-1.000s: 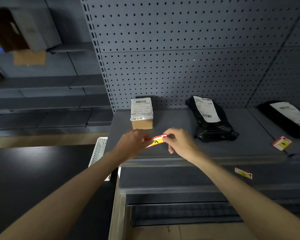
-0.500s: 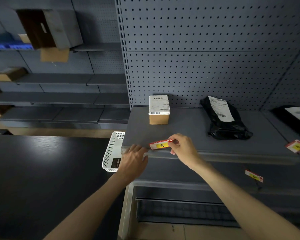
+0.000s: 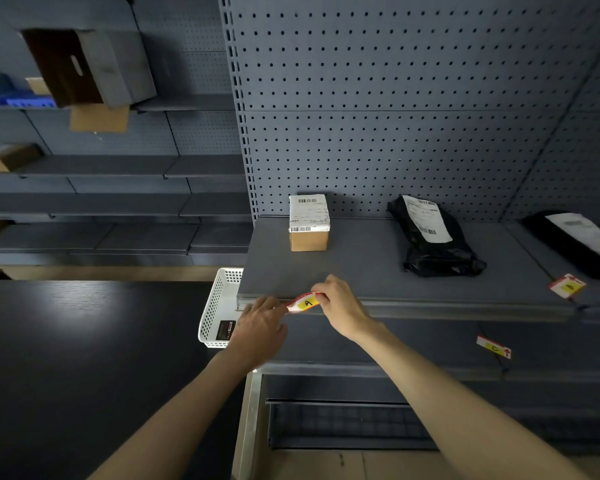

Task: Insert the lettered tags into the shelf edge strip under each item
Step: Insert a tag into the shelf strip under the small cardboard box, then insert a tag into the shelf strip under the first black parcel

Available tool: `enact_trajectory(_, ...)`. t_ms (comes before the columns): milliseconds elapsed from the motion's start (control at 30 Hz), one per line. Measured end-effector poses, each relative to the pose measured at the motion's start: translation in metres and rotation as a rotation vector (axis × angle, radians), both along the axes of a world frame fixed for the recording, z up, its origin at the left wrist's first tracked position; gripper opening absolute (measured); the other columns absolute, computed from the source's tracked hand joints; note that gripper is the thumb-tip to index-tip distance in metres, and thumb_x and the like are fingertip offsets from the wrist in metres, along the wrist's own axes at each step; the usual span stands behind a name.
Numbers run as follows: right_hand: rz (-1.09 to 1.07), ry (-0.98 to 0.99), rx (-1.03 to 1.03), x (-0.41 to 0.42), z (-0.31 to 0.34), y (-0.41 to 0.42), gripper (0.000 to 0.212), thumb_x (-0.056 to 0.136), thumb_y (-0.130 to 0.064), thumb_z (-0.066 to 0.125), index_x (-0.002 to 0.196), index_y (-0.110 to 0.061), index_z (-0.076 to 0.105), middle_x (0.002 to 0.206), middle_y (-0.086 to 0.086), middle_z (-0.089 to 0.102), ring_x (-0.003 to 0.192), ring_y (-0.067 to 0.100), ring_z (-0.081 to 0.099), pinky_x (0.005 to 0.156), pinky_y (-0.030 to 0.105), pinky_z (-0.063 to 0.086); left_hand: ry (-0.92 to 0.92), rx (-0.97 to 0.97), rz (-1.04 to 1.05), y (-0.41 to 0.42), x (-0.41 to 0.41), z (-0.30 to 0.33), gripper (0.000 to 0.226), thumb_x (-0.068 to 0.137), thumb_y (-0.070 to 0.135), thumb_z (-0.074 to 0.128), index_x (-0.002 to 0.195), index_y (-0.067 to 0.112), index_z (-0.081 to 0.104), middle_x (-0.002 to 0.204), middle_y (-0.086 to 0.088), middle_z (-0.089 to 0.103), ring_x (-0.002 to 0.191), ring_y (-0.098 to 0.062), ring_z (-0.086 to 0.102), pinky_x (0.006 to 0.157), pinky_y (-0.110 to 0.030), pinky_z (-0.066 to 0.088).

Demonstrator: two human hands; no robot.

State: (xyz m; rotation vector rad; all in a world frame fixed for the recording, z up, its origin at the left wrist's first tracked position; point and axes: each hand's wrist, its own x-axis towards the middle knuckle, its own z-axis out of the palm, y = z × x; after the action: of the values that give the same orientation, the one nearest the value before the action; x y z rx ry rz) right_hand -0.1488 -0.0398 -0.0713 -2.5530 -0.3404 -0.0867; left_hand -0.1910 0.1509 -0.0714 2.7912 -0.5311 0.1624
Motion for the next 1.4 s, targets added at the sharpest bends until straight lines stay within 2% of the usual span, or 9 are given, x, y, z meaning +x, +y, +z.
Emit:
enact_trajectory(100,0.002,0.018,-0.015,-0.002,0.005,0.003,0.021,0.099,-0.014,0.049,0.111,-0.007,0.065,0.099,0.006,0.048,0.084,0.025,0.059,0.077,0.036,0.053,0.050,0.034,0.012,-0.004,-0.001,0.006,0.038,0.093,0.020,0.050,0.130,0.017,0.053,0.135,0.001,0.052,0.128,-0.016,0.043,0.106,-0.037,0.039)
enact_trajectory(167,-0.018,0.044,0.020,-0.007,0.010,0.003,0.024,0.097,-0.017,0.053,0.120,-0.009,0.057,0.111,0.006,0.048,0.091,0.025,0.061,0.083,0.040,0.054,0.075,0.035,0.010,-0.005,-0.001,0.012,0.041,0.093,0.021,0.050,0.134,0.019,0.050,0.139,0.001,0.050,0.131,-0.017,0.042,0.108,-0.038,0.038)
enact_trajectory(267,-0.048,0.020,0.073,-0.020,0.020,-0.007,0.036,0.095,-0.028,0.057,0.125,-0.013,0.046,0.120,0.003,0.046,0.089,0.022,0.062,0.080,0.042,0.056,0.074,0.024,0.010,-0.005,-0.003,0.019,0.038,0.094,0.024,0.050,0.131,0.020,0.051,0.137,0.000,0.052,0.127,-0.018,0.046,0.106,-0.040,0.040)
enact_trajectory(400,-0.073,-0.038,0.046,-0.043,0.028,-0.041,0.029,0.093,-0.036,0.056,0.112,-0.014,0.054,0.113,0.001,0.051,0.090,0.020,0.062,0.078,0.042,0.054,-0.091,-0.078,-0.007,-0.017,-0.011,0.026,0.017,0.091,0.026,0.059,0.103,0.015,0.066,0.108,-0.002,0.067,0.100,-0.020,0.061,0.083,-0.036,0.052)
enact_trajectory(533,-0.155,-0.059,0.006,-0.060,0.034,-0.095,0.023,0.092,-0.039,0.057,0.093,-0.016,0.060,0.102,-0.004,0.056,0.088,0.014,0.062,0.074,0.034,0.051,-0.168,-0.137,-0.053,-0.056,-0.013,0.040,0.010,0.089,0.026,0.061,0.088,0.016,0.064,0.090,-0.002,0.067,0.088,-0.021,0.061,0.068,-0.033,0.050)
enact_trajectory(800,-0.299,-0.085,-0.072,-0.086,0.057,-0.229,0.020,0.088,-0.039,0.061,0.078,-0.023,0.055,0.087,-0.007,0.053,0.074,0.008,0.052,0.057,0.024,0.035,-0.138,-0.195,-0.157,-0.176,-0.006,0.066,0.019,0.091,0.034,0.054,0.086,0.017,0.062,0.091,0.001,0.065,0.092,-0.020,0.057,0.077,-0.035,0.049)
enact_trajectory(1033,-0.364,-0.075,-0.160,-0.085,0.073,-0.363,0.019,0.089,-0.035,0.062,0.086,-0.016,0.062,0.092,0.000,0.060,0.080,0.019,0.062,0.068,0.035,0.051,-0.034,-0.182,-0.209,-0.320,0.001,0.070,0.021,0.088,0.035,0.053,0.094,0.017,0.061,0.096,0.000,0.065,0.093,-0.020,0.058,0.077,-0.035,0.049)
enact_trajectory(1200,-0.333,-0.021,-0.186,-0.065,0.066,-0.452,0.020,0.089,-0.034,0.062,0.090,-0.014,0.063,0.096,0.002,0.059,0.085,0.021,0.062,0.071,0.035,0.050,0.092,-0.189,-0.166,-0.424,0.009,0.065,0.025,0.085,0.037,0.054,0.099,0.020,0.064,0.102,-0.001,0.067,0.095,-0.022,0.062,0.079,-0.035,0.051)
enact_trajectory(1400,-0.249,0.014,-0.224,-0.038,0.044,-0.514,0.021,0.091,-0.027,0.061,0.105,-0.012,0.065,0.106,0.006,0.059,0.090,0.024,0.063,0.072,0.036,0.050,0.214,-0.033,-0.101,-0.517,0.029,0.048,0.033,0.089,0.044,0.053,0.110,0.021,0.063,0.111,-0.004,0.068,0.101,-0.027,0.063,0.088,-0.042,0.053)
